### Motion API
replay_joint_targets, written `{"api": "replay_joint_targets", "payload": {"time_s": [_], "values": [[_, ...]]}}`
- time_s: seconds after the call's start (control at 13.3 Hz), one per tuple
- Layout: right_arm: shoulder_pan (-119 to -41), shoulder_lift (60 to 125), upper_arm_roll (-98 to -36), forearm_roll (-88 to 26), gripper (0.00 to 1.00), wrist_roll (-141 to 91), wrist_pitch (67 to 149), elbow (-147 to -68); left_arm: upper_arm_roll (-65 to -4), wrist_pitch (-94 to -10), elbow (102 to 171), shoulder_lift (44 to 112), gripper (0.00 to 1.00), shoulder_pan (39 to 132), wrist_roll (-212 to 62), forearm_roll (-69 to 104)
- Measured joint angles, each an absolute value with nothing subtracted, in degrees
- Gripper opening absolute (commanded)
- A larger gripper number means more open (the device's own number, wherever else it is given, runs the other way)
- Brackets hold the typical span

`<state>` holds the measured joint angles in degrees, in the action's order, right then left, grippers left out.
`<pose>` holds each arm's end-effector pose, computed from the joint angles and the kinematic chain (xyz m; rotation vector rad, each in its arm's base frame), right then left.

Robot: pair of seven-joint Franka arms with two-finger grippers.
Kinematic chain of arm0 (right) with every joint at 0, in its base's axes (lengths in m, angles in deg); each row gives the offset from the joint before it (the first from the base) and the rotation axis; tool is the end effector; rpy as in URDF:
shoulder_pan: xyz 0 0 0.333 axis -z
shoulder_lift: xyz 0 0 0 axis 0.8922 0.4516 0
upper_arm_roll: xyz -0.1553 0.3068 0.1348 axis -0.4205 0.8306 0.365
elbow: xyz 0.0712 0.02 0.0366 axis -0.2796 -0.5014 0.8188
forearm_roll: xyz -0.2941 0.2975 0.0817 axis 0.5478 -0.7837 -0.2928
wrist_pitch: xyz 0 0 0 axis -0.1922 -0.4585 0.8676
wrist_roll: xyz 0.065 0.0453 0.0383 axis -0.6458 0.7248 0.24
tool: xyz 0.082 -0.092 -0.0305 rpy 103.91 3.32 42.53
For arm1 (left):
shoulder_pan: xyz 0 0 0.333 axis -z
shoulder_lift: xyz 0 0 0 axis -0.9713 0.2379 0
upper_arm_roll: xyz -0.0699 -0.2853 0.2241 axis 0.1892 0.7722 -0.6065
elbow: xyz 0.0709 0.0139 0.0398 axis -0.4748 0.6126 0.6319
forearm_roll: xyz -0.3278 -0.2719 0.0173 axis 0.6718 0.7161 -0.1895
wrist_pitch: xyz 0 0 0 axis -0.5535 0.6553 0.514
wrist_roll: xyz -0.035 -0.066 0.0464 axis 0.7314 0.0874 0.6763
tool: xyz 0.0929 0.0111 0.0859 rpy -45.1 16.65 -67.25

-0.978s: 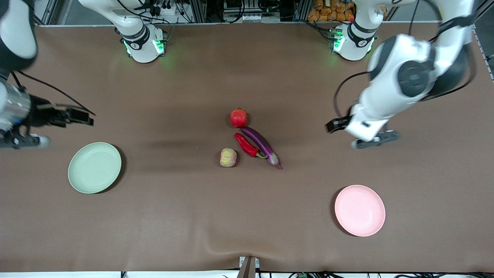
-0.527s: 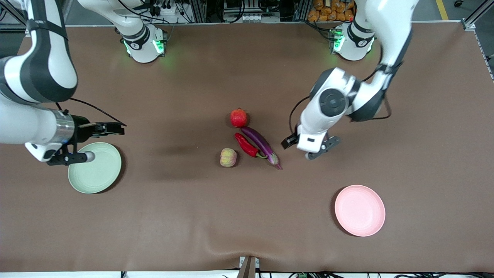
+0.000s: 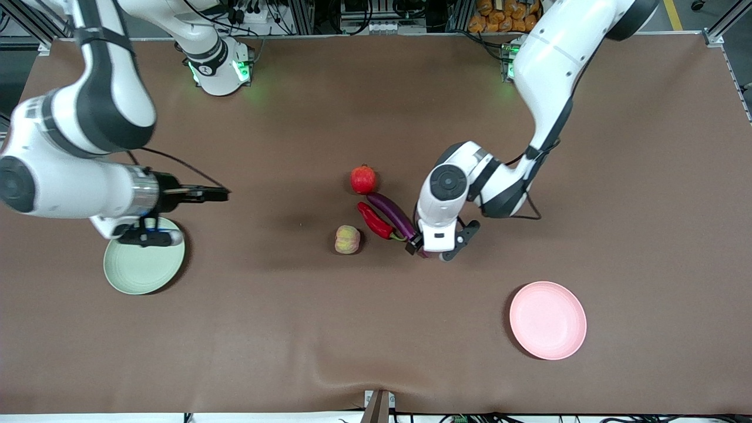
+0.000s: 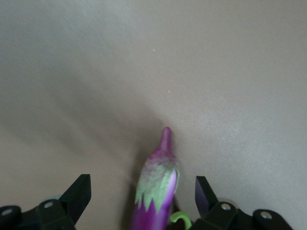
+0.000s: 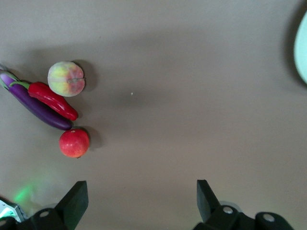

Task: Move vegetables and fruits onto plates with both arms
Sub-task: 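Grasp the eggplant with the left gripper while the right gripper approaches the apple, then carry the eggplant to the pink plate while the right gripper grasps the apple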

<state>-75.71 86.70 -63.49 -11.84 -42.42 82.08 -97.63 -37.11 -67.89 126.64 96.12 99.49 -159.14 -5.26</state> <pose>0.6453 0.1644 0.4738 -2.8573 0.1072 0.5213 0.6232 -0.4489 0.2095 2.8546 1.2340 0.0135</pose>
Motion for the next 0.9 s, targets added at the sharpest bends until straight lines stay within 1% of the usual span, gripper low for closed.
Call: {"api": "replay_joint_targets", "payload": {"time_s": [0.23,0.3,0.38,0.45,0.53,0.6,0.75,0.9], "values": [[-78.06,86.72,-63.49,-12.26,1.0,-44.96,83.23,-98.78,-37.19,-69.44,125.35,98.25,0.7,100.03,-159.6,-5.33],[-78.95,86.73,-63.47,-12.5,1.0,-46.38,83.65,-98.92,-37.22,-70.15,125.31,98.56,0.6,100.02,-159.8,-5.33],[-80.16,86.73,-63.45,-12.66,1.0,-48.21,84.18,-99.18,-37.23,-70.87,125.25,98.84,0.43,100.03,-159.99,-5.33],[-81.83,86.73,-63.43,-12.74,1.0,-50.42,84.54,-99.53,-37.23,-71.41,125.22,99.12,0.21,100.12,-160.25,-5.33],[-84.16,86.73,-63.41,-12.76,1.0,-53.35,85.3,-99.99,-37.23,-71.69,125.2,99.38,0.02,100.31,-160.62,-5.34],[-86.54,86.73,-63.39,-12.76,1.0,-56.24,86.63,-100.6,-37.23,-71.74,125.2,99.52,0.0,100.49,-160.83,-5.45],[-89.96,86.74,-63.38,-12.75,1.0,-59.54,89.0,-102.45,-37.23,-71.77,125.11,99.51,0.0,100.57,-160.89,-6.0],[-90.97,86.73,-63.4,-12.75,1.0,-59.87,90.68,-104.13,-37.43,-71.75,124.97,99.45,0.0,100.38,-160.5,-6.88]]}}
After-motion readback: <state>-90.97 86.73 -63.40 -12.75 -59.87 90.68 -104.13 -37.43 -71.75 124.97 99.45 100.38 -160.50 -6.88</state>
